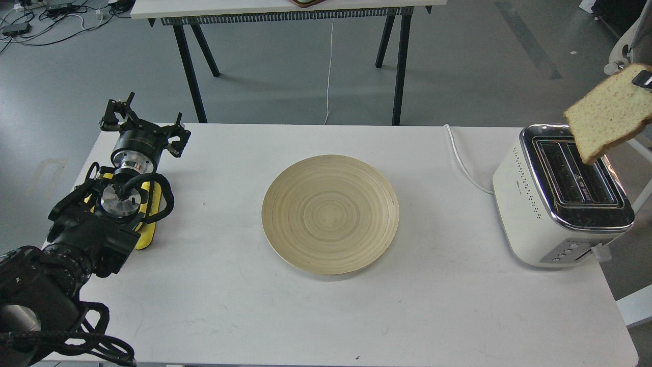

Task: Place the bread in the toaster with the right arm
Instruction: 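Lower the bread slice into the toaster slot with the right gripper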

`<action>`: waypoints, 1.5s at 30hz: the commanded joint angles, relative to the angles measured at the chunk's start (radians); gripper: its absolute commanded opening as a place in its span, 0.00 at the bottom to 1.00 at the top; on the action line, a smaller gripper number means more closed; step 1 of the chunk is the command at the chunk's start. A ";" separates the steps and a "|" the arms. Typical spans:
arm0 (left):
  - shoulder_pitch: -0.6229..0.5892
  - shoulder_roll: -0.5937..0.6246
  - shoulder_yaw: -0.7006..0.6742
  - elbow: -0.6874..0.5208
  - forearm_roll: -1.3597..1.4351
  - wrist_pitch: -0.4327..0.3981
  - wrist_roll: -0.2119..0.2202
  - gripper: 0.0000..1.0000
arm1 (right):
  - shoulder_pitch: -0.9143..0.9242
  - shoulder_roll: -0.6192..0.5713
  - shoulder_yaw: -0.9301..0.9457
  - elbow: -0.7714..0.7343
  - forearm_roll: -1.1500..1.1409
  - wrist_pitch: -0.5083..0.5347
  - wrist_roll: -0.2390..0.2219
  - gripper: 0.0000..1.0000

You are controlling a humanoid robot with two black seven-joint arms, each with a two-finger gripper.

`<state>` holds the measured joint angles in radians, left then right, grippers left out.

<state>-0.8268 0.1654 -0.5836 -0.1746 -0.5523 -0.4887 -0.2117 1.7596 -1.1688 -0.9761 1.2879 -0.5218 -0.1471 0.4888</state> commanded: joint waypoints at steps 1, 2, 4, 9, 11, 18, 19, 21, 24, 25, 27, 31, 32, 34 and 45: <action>0.000 0.000 0.001 0.000 0.000 0.000 0.000 1.00 | -0.032 0.006 0.011 0.004 -0.009 -0.002 0.000 0.10; 0.000 0.000 -0.001 0.000 0.000 0.000 0.000 1.00 | -0.038 0.009 0.011 0.004 -0.010 -0.003 0.000 0.10; 0.000 0.000 0.001 0.000 0.000 0.000 0.000 1.00 | -0.045 0.012 0.013 0.004 -0.026 -0.003 0.000 0.10; 0.000 0.000 -0.001 0.000 0.000 0.000 0.000 1.00 | -0.048 0.024 0.013 0.002 -0.052 -0.003 0.000 0.10; 0.000 0.000 -0.001 0.000 0.000 0.000 0.000 1.00 | -0.051 0.024 0.013 0.002 -0.052 -0.006 0.000 0.10; 0.000 -0.001 -0.001 0.001 0.000 0.000 0.000 1.00 | -0.055 0.024 0.013 -0.001 -0.055 -0.006 0.000 0.10; 0.000 0.000 0.001 0.000 0.000 0.000 0.000 1.00 | -0.060 0.024 0.013 -0.001 -0.055 -0.006 0.000 0.10; 0.000 0.000 0.001 0.001 0.000 0.000 0.000 1.00 | -0.066 0.024 0.013 -0.001 -0.055 -0.006 0.000 0.10; 0.000 0.000 0.001 0.000 0.000 0.000 0.000 1.00 | -0.069 0.024 0.013 -0.001 -0.055 -0.009 0.000 0.10; 0.000 0.000 -0.001 0.000 0.000 0.000 0.000 1.00 | -0.075 0.024 0.013 -0.001 -0.055 -0.012 0.000 0.10; 0.000 0.000 0.001 0.000 0.000 0.000 0.000 1.00 | -0.083 0.024 0.013 -0.001 -0.055 -0.017 0.000 0.10; 0.000 0.000 0.001 0.000 0.000 0.000 0.000 1.00 | -0.095 0.028 0.020 -0.006 -0.055 -0.019 0.000 0.10; 0.000 0.000 0.001 0.000 0.000 0.000 0.000 1.00 | -0.101 0.034 0.020 -0.006 -0.055 -0.020 0.000 0.10; 0.000 0.000 0.001 0.000 0.000 0.000 0.000 1.00 | -0.109 0.046 0.023 -0.007 -0.055 -0.031 0.000 0.10; 0.000 0.000 -0.001 0.000 0.000 0.000 0.000 1.00 | -0.256 0.051 0.181 -0.013 -0.057 -0.060 0.000 0.35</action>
<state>-0.8268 0.1655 -0.5841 -0.1750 -0.5522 -0.4887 -0.2117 1.5519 -1.1183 -0.8469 1.2779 -0.5775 -0.2016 0.4886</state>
